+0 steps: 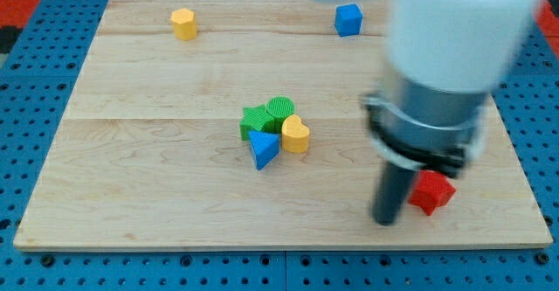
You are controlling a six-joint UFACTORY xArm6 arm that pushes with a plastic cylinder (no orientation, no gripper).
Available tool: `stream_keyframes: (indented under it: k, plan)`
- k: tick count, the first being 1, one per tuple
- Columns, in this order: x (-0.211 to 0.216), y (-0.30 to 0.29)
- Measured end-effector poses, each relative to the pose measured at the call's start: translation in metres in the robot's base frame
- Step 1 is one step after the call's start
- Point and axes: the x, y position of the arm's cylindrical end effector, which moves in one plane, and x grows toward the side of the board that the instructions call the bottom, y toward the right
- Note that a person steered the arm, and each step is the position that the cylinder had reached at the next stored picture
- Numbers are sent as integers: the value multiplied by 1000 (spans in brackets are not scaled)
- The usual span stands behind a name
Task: Move the red star to the yellow heart
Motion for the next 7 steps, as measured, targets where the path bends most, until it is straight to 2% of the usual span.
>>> stream_keyframes:
  k: [1,2,4,5,7]
  plan:
    - [3,78]
    - [-15,110]
    - [-20,60]
    - [-43,57]
    - [-55,-15]
